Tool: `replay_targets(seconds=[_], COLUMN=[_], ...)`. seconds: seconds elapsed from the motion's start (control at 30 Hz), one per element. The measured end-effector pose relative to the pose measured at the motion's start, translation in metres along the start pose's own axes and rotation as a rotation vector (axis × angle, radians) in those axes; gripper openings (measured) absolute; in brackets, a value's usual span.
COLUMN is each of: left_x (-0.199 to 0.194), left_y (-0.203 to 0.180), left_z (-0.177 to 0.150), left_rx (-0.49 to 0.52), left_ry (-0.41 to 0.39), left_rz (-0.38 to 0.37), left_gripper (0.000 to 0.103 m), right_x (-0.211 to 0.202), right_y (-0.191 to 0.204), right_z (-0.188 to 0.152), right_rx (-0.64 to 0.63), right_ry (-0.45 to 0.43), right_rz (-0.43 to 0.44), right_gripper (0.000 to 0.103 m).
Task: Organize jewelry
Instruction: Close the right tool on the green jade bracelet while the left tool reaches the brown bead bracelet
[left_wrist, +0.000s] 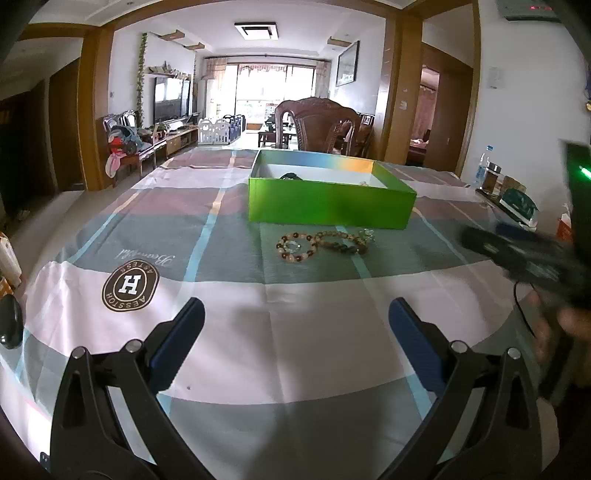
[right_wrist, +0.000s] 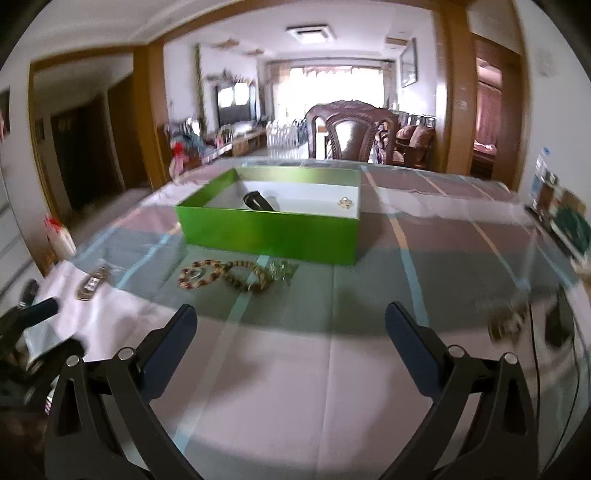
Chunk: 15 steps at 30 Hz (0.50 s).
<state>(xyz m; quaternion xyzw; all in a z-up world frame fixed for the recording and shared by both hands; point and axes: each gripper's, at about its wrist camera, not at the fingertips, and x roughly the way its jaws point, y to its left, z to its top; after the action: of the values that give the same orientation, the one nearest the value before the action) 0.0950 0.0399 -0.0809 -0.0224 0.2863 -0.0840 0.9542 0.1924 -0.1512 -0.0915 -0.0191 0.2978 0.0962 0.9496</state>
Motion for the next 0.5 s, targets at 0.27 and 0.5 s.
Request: replay_targets(seconds=[0.27,0.5], left_x=[0.003,0.010], left_y=[0.013,0.027], left_z=[0.004,0.008], left_rx=[-0.013,-0.039], left_ry=[0.003,0.016], left_rz=[0.021,0.035], left_gripper=[0.099,0.099], right_x=[0.122,0.162], right_y=[0.004,0.007], right_z=[0.033,0.033], right_rx=[-0.041,-0.033], right_ry=[0.204,0.309], right_rz=[-0.009,-0.005], right_gripper=[0.062,0.028])
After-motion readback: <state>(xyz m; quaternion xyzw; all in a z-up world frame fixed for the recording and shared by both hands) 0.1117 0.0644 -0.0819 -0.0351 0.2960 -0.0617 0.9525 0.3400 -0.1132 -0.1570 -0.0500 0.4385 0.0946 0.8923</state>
